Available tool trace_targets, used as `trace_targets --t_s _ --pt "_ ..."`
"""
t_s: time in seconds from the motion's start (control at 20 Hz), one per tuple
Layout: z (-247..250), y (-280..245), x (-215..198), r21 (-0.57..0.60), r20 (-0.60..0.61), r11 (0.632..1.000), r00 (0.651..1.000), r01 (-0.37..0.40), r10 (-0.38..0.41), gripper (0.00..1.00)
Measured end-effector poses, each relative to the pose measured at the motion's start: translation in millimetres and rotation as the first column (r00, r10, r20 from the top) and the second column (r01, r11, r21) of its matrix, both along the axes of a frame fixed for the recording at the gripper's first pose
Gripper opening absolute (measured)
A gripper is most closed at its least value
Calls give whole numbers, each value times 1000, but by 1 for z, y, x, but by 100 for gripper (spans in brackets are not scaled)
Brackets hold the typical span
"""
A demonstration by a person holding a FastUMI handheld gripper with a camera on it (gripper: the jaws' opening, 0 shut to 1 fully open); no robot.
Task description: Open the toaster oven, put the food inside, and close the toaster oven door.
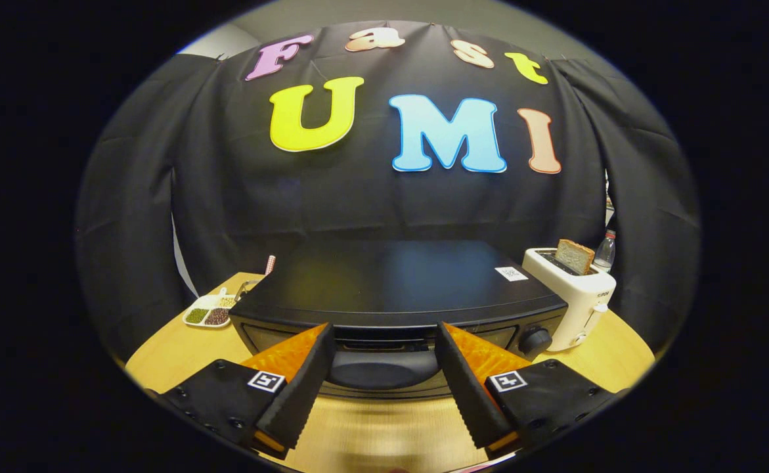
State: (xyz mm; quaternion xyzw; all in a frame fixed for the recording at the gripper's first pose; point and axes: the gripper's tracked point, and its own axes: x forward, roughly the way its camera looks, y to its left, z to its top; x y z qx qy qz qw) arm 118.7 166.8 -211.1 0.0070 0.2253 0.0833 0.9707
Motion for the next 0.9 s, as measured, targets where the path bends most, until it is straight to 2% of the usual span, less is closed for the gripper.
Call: trace_targets --t_s 0.5,0.9 --pt "-15 -8 -57 -16 -11 1000 1000 3 -3 99" --pt "-49 -11 -99 -13 -103 1000 995 -2 0 98"
